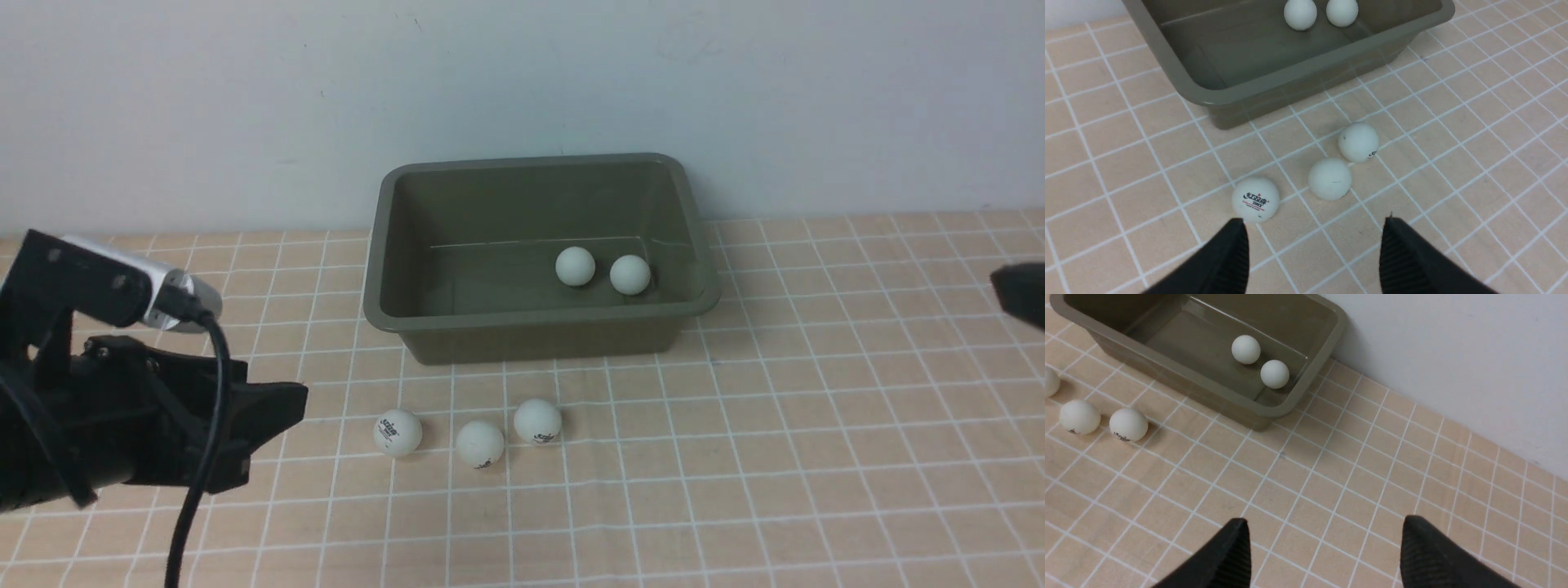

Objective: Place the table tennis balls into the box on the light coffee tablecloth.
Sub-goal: 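Reach for and grasp a ping pong ball on the table beside the basket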

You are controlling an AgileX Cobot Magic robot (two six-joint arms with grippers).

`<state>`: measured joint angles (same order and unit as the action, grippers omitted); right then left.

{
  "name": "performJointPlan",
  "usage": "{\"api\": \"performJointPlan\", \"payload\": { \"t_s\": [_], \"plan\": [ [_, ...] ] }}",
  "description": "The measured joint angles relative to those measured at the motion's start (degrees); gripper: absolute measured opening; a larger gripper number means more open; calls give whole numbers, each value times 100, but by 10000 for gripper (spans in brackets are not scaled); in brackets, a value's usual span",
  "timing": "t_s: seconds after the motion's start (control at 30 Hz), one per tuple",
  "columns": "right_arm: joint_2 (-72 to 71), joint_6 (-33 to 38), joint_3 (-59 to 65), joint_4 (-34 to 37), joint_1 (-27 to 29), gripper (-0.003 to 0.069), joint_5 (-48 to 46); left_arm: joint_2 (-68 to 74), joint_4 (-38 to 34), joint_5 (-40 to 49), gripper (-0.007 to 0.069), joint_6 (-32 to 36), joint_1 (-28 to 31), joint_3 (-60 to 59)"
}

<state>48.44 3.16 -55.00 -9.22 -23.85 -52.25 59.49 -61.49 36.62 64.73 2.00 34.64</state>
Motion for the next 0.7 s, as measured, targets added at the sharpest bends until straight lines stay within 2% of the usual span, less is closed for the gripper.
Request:
{"api": "performJointPlan", "payload": {
  "t_s": [0.1,0.2,0.23,0.4,0.53,0.7],
  "plan": [
    [-48,-138,183,0,0,452,106,533,174,255,362,-363,0,482],
    [-55,-164,197,0,0,452,139,980,640,586,362,-806,0,994],
    [-60,-182,197,0,0,452,173,1247,1103,764,362,-1033,0,1277],
    [-65,-179,197,0,0,452,240,1881,2481,931,362,-1796,0,1845],
    [-65,-179,197,-4,0,452,412,2209,2545,919,363,-2061,-37,1899],
    [-65,-179,197,-4,0,452,663,2633,2484,721,363,-2004,-432,1911]
  ]
}}
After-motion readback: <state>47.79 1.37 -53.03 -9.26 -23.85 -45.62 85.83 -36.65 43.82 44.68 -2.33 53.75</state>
